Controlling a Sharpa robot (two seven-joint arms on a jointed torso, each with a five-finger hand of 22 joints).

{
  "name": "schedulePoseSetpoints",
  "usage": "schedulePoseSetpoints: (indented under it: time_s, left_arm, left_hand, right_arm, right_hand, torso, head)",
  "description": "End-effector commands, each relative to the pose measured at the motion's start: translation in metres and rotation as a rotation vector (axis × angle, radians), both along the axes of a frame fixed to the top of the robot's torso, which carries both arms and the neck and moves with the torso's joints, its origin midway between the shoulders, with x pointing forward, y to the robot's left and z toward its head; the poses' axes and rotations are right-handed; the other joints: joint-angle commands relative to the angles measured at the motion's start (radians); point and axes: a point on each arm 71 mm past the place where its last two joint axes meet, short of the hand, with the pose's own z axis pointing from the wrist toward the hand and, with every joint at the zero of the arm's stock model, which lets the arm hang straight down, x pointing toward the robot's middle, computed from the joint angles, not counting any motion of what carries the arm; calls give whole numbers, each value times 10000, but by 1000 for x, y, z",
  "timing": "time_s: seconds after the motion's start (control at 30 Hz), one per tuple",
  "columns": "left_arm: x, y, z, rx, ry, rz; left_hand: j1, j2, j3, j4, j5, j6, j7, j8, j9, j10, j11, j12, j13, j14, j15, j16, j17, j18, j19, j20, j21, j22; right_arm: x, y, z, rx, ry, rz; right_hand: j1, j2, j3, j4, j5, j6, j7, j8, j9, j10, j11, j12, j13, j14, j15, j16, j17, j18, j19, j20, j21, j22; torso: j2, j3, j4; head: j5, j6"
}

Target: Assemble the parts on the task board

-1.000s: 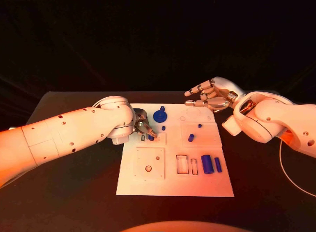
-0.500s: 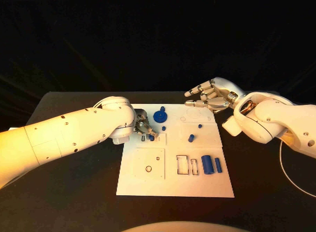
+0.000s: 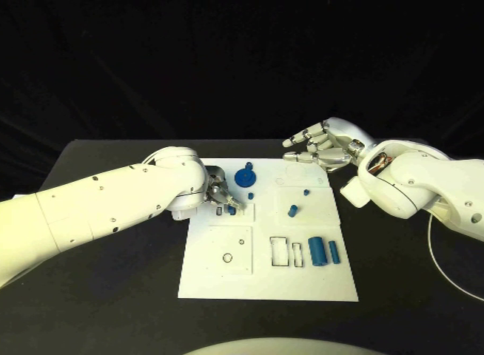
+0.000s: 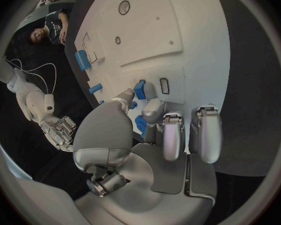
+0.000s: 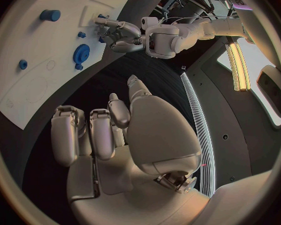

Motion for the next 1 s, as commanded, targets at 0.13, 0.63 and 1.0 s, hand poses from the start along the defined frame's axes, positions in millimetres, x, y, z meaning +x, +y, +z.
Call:
schedulePoseSetpoints:
  time_s: [0.13,0.63,1.0]
  left_arm:
    - [-7,1,-12,359,515,-198]
    - [-14,0,-6,178,403,-323]
    - [-15,-1,0,12,226,-306]
  left_hand:
    - [93,41,-124,11,-58,67,-24,9,-18,54,7,46,2,1053,-80,30,2631,-99,791,-48,58,1956]
    - [239,192,-263,84,-46,102,-43,26,-28,81,-8,63,21,1053,-90,30,2631,-106,803,-54,79,1987]
    - [295,244,-290,95,-30,104,-45,26,-32,83,-12,59,18,1053,-92,30,2631,-103,800,-57,70,1978]
  right_arm:
    - [-1,1,0,-9,20,173]
    - [1,2,-1,-26,48,202]
    - [2,2,-2,-42,64,192]
  right_hand:
    - [-78,14,-47,0,-17,59,1,58,9,-36,-36,38,-2,549,-54,-59,384,140,-71,-24,-64,-1]
    - [-93,16,-58,7,-24,58,1,58,9,-41,-36,32,-10,548,-54,-63,381,141,-71,-25,-66,-4]
    - [-93,16,-58,7,-24,58,1,58,9,-41,-36,32,-10,548,-54,-63,381,141,-71,-25,-66,-4]
  torso:
    - [-2,2,2]
    - [3,2,3]
    - [-2,10,4]
  head:
    - [1,-6]
    - [11,-22]
    - [21,-8]
